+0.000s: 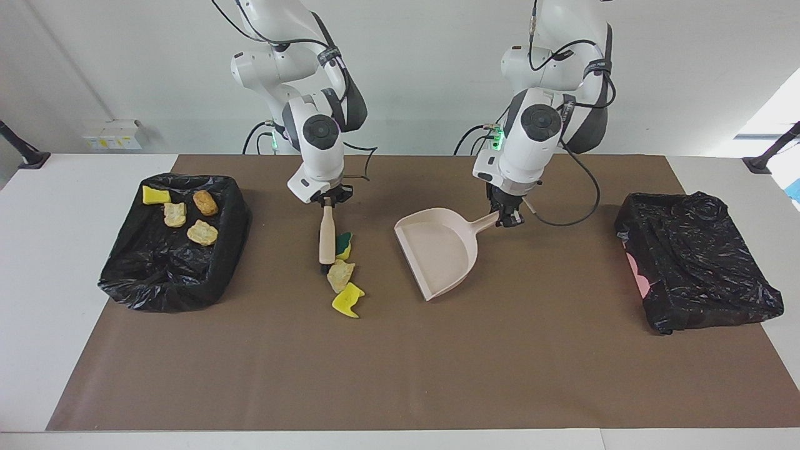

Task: Sweep and dump trash in bin

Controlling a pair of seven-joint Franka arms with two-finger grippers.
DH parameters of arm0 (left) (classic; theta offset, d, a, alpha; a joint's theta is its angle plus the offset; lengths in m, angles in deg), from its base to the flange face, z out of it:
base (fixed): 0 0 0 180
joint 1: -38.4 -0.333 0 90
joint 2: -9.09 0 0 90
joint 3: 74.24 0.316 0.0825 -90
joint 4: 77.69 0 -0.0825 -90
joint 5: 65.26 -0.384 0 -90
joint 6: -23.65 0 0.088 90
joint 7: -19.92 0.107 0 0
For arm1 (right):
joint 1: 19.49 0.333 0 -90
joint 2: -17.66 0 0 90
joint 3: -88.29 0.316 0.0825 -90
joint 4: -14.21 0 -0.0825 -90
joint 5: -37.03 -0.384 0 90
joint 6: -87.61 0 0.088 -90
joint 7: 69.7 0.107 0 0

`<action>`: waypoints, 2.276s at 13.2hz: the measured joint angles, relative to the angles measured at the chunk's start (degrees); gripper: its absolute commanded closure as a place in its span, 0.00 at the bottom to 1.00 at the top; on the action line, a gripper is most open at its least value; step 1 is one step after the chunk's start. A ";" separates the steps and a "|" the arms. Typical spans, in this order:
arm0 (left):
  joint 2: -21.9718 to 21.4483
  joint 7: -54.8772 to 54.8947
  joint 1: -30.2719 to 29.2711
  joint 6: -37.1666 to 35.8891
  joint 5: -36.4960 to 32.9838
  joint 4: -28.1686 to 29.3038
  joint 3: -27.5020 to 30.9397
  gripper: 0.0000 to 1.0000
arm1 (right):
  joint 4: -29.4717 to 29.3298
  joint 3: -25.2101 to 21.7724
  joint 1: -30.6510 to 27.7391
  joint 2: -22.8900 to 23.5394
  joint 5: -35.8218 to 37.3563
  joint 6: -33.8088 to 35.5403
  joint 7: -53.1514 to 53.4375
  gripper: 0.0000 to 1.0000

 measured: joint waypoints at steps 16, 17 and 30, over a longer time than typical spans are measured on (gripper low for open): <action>0.02 -5.71 2.39 5.10 0.00 3.37 0.18 1.00 | -12.11 0.61 9.84 5.48 -22.08 4.18 -13.89 1.00; 0.01 -6.46 2.38 5.15 0.00 3.37 0.22 1.00 | -13.52 0.29 9.18 5.50 -22.05 5.49 -13.89 1.00; 0.01 -10.40 2.37 6.21 0.31 3.64 0.24 1.00 | -28.61 -0.32 -6.95 17.18 11.15 6.95 -17.94 1.00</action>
